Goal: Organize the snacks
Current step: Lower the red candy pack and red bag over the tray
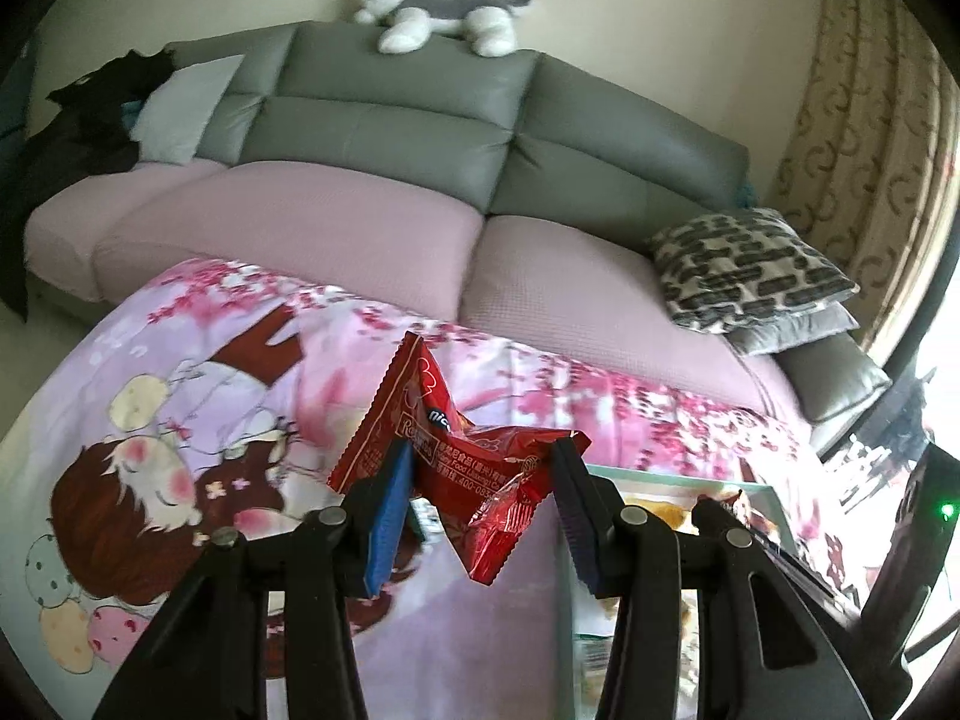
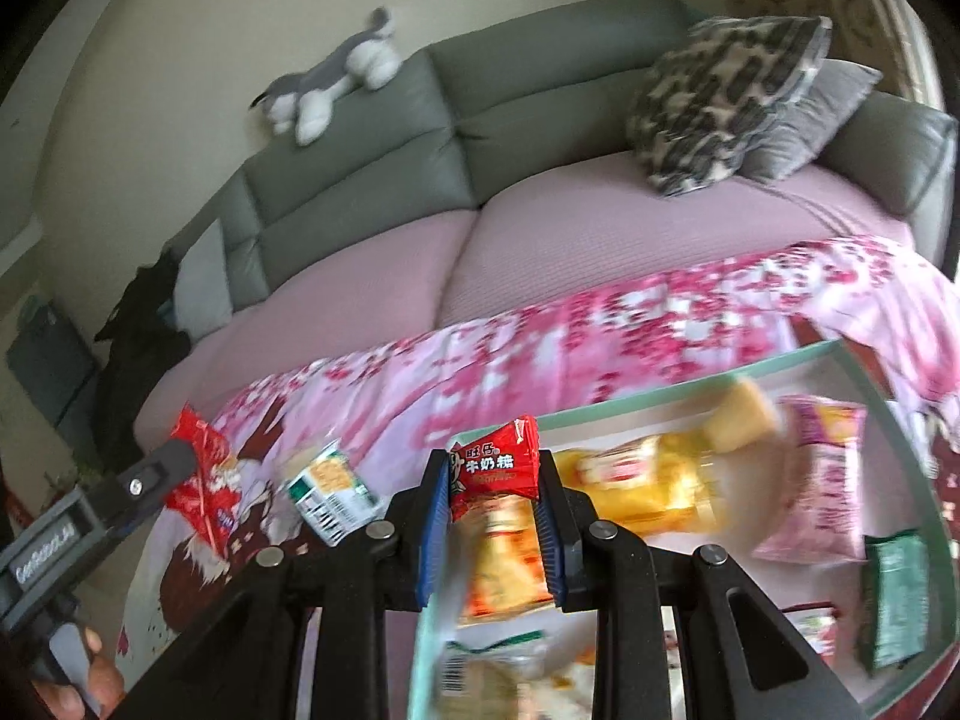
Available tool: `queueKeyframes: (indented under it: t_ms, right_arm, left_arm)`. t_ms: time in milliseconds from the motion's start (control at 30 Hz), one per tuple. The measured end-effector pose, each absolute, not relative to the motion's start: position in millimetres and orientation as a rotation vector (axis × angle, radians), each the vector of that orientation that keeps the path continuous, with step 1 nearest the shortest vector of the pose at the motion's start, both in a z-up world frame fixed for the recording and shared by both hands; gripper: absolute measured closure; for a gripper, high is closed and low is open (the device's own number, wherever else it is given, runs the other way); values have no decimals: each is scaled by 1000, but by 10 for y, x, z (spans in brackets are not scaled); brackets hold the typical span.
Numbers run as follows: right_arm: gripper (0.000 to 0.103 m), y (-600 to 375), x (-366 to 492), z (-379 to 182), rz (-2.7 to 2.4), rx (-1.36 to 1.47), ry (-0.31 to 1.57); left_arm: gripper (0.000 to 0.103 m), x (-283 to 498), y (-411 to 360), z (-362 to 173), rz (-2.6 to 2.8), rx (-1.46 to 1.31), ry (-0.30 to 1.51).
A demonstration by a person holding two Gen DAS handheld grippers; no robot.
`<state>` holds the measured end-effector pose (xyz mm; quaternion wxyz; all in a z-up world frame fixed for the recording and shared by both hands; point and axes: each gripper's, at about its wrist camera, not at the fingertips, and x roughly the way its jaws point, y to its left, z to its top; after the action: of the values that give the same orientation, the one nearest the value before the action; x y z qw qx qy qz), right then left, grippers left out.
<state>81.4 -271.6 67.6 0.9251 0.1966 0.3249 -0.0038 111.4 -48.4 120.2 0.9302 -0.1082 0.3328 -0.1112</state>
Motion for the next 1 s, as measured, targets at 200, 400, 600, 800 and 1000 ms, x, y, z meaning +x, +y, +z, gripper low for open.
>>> queueKeyframes:
  t_ms: [200,400,600,800,1000]
  right_arm:
    - [75,-3147,679,697,-112,461,649]
    - [74,-3505,536,676,-195,514,654]
    - [74,-3751,433,652,-256,548,674]
    - [74,-3884,387,560,-281,589,717]
    - [74,-3880,419,504,-260,584,752]
  left_arm:
    - [55,1078,-855,1202,-319,-180,695]
    - [55,1002,-1263,1183,-414,-122,714]
    - [55,928,-1640,1124,-497,-59,744]
    - [55,884,-1937,983,-542,0,788]
    - [55,874,-2128,829,-559,45,827]
